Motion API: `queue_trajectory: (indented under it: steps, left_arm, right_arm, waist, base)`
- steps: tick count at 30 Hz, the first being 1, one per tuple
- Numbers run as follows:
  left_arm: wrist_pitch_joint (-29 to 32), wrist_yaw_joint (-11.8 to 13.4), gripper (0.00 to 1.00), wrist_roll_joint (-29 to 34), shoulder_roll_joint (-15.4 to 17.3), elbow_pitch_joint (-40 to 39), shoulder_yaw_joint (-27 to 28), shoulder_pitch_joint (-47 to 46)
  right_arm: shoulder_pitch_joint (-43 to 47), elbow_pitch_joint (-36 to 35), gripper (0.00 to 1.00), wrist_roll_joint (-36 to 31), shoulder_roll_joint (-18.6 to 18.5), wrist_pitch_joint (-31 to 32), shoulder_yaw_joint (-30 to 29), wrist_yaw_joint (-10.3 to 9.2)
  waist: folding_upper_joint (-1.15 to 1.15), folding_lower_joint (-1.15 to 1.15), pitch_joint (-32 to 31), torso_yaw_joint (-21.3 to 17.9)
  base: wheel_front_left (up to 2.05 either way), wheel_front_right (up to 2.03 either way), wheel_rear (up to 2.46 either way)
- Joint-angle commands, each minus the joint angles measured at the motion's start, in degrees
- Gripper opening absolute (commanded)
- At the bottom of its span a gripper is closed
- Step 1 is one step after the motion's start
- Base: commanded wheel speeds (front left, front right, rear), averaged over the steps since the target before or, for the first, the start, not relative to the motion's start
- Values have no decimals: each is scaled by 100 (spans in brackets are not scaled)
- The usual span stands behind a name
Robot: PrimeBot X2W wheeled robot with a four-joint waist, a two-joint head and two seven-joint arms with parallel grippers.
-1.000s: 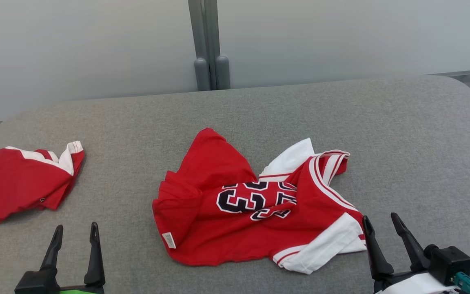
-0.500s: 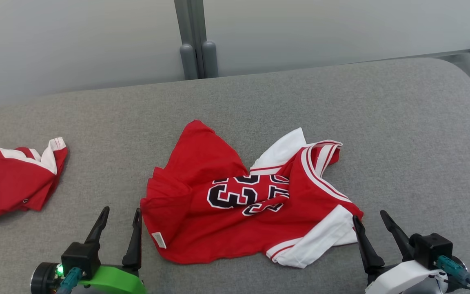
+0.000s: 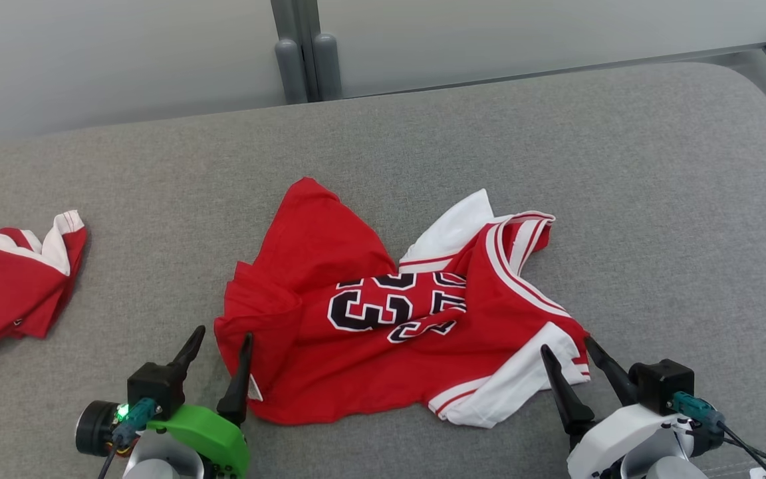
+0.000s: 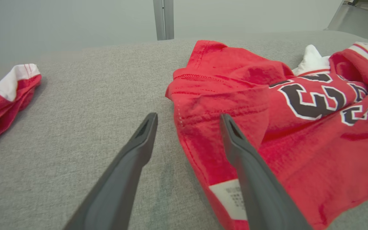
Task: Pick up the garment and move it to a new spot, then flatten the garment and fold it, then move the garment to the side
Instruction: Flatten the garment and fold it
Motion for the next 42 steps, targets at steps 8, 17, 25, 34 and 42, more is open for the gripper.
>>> queue_trajectory:
  steps: [8, 17, 25, 34, 42]
  left_arm:
    - [-3, -13, 100, -319, -20, 393, -212, -393]
    - [-3, -13, 0, -582, -23, 609, -378, -519]
    - [-3, -14, 0, -449, -15, 20, -46, -86]
    - [-3, -14, 0, -279, 120, -741, 93, -404]
    - [49, -14, 0, -524, 634, -519, -478, -2343]
  right_arm:
    - [-253, 276, 100, 194, -28, -4, 160, -8]
    - [-305, 242, 0, 328, -68, -5, 277, -8]
    - [36, -348, 0, 208, -85, -5, 42, -8]
    - [-496, -913, 0, 308, -175, -5, 125, -8]
    - [-2282, -654, 0, 861, -381, -4, 299, -8]
  waist:
    - [0, 0, 114, 26]
    - [0, 0, 134, 38]
    - [0, 0, 11, 34]
    - [0, 0, 78, -26]
    - [0, 0, 759, -122]
  base:
    - [0, 0, 0]
    - [0, 0, 0]
    - [0, 0, 0]
    - [0, 0, 0]
    - [0, 0, 0]
